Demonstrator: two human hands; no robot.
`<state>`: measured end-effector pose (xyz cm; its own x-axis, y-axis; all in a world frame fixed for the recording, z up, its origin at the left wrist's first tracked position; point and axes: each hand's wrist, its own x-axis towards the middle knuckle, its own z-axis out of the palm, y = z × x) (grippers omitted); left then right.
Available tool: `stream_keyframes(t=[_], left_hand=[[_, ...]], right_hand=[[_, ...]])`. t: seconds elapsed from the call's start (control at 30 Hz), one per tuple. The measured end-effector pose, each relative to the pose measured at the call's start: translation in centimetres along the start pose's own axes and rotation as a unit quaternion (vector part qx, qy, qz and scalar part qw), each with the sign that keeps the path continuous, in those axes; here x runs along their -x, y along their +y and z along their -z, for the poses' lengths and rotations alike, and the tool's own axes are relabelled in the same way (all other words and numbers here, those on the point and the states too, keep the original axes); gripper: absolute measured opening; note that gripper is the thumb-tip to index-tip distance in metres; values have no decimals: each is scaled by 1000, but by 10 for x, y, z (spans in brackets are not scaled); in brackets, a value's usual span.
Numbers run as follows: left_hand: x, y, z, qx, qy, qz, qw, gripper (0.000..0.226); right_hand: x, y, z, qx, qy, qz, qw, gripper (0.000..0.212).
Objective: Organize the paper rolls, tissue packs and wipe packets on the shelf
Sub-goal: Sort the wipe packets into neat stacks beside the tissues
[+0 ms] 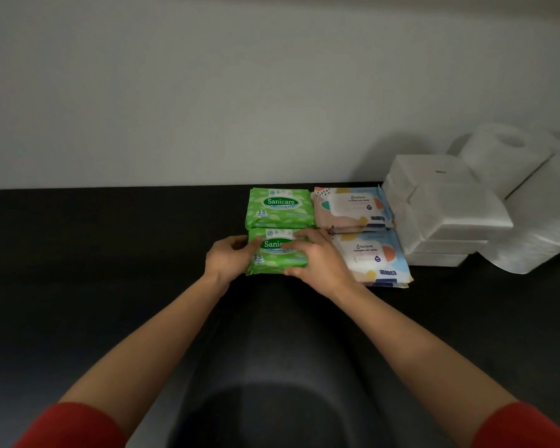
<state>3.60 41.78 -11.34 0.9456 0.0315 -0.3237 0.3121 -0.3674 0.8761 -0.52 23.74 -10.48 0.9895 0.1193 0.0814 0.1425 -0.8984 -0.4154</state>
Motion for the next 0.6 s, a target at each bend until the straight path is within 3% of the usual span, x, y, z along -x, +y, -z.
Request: stream_keyframes(t=[0.2, 0.6], left_hand=[[-2, -8, 5, 33, -42, 9, 999, 49], [3, -6, 2, 19, -42, -14, 999, 51]], right_hand=[[0, -4, -1, 9, 8, -9, 1000, 51], [-1, -5, -7, 36, 29, -7, 999, 52]])
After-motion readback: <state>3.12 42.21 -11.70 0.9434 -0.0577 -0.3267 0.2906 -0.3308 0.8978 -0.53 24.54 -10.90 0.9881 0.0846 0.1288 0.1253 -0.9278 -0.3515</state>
